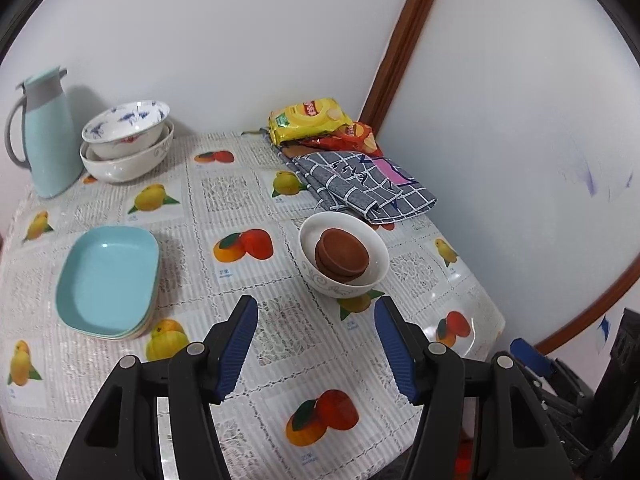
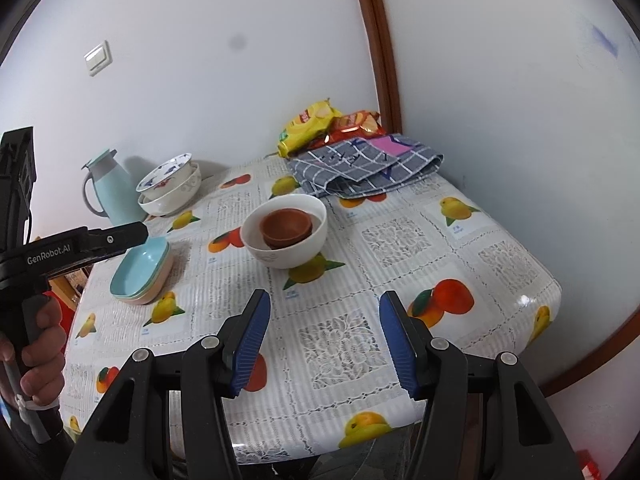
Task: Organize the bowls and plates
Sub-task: 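Raise the left gripper away from the stacked bowls, then move both grippers to the white bowl rim and close the right gripper on it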
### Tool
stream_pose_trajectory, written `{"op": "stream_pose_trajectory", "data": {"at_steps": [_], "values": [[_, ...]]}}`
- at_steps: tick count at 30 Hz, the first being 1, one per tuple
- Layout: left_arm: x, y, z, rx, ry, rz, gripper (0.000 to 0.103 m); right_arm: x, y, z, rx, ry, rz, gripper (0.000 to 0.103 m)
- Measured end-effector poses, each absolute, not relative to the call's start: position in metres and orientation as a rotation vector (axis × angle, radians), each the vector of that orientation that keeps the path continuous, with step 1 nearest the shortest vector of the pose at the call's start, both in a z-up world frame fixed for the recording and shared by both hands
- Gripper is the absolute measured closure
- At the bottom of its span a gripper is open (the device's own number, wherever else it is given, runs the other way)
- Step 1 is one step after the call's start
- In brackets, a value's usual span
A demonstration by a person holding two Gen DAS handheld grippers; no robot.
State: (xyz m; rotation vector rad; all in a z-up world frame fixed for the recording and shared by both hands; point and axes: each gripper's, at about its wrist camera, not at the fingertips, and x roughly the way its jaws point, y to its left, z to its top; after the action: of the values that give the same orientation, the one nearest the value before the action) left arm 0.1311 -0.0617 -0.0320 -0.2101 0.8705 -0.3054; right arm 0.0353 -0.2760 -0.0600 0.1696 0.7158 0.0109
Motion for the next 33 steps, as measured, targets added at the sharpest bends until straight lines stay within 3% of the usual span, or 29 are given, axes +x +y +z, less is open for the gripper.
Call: {"op": "stream_pose_trajectory", "data": {"at_steps": [22, 33], "values": [[0.218, -0.084, -0.075, -0.313, 0.964, -0.158, 0.045, 0.171, -0.294, -0.080, 0.042, 0.814, 0.127, 0.047], [0.254, -0.105, -0.100, -0.162, 1.071, -0.122, 0.044, 0.220, -0.288, -0.105, 0.036, 0.904, 0.130, 0.047]]}}
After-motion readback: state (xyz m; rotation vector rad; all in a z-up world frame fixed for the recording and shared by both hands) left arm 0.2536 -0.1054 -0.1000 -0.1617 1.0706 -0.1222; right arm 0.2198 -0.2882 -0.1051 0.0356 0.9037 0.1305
